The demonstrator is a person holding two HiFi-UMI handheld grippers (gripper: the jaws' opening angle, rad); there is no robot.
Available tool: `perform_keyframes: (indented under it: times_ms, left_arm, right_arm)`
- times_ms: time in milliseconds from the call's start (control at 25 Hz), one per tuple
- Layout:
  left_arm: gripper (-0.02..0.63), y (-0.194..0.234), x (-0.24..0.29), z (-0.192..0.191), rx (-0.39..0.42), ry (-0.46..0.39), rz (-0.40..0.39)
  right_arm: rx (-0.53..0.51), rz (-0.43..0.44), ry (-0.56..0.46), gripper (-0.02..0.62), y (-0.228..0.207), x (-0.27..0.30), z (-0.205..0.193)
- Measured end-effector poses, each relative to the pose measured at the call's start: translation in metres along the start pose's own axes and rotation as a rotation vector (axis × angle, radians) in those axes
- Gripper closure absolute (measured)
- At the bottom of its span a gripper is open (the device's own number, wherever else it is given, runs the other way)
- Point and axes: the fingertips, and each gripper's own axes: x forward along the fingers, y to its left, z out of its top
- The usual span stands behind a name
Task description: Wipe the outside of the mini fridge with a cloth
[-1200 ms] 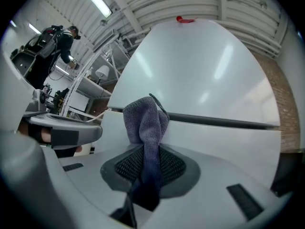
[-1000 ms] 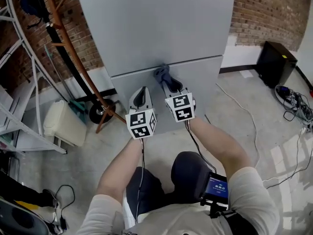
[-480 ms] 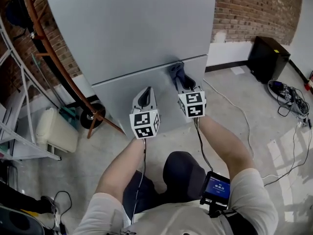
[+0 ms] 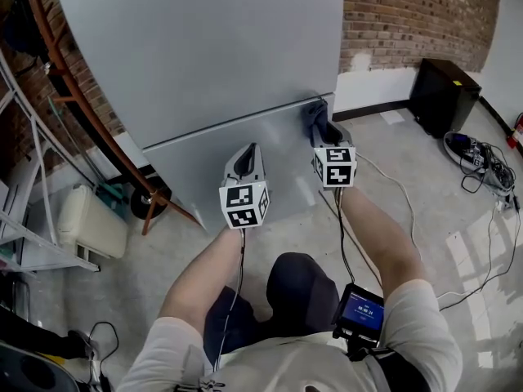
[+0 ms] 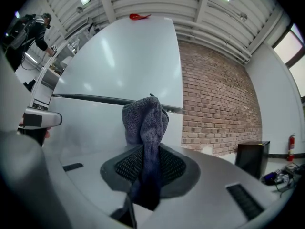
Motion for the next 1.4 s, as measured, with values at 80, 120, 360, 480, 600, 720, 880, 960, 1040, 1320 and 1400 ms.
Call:
perform_keyframes:
  times_ms: [80,120,360,480,600,720,880,960,1040,1320,1400]
  left_arm:
    - [0.601,-0.001,0.0,0.0,0.002,-0.001,0.003]
    - [0.601,0.0,-0.001,0.0,0.002,-0.001,0.005]
    - [0.603,0.023,-0.019,0.002,-0.005,-0.005,0.05]
    - [0.603,0.044,-0.035,-0.002,-0.016,-0.001,0.09]
    - [0.602,0.07,-0.061,-0.008,-0.018,0.009,0.141]
    - [0.603,0.099,-0.088,-0.014,-0.02,0.019,0.198]
    - [0.603,0.145,-0.129,-0.024,-0.023,0.045,0.294]
    - [0.603,0.167,-0.151,-0.029,-0.023,0.057,0.346]
    - [0.603,0.183,-0.171,-0.032,-0.019,0.067,0.383]
    - [0.602,0.223,-0.229,-0.041,0.012,0.094,0.468]
    - [0.603,0.232,-0.245,-0.041,0.022,0.097,0.484]
  right_arm:
    - [0.006,-0.002,-0.001,0.509,0.001,0.0,0.0]
    - [0.009,-0.005,-0.002,0.509,0.001,0.0,-0.001]
    - [0.053,0.023,-0.024,0.509,0.031,-0.009,0.008]
    - [0.031,0.112,-0.054,0.509,0.08,-0.016,0.02]
    - [0.014,0.213,-0.069,0.509,0.14,-0.025,0.028]
    - [-0.002,0.308,-0.074,0.509,0.2,-0.03,0.03]
    - [-0.031,0.434,-0.055,0.509,0.284,-0.034,0.023]
    - [-0.045,0.49,-0.046,0.509,0.323,-0.036,0.018]
    - [-0.057,0.529,-0.041,0.509,0.356,-0.037,0.014]
    - [-0.054,0.563,-0.023,0.509,0.424,-0.016,-0.001]
    - [-0.063,0.554,-0.014,0.509,0.435,-0.01,-0.006]
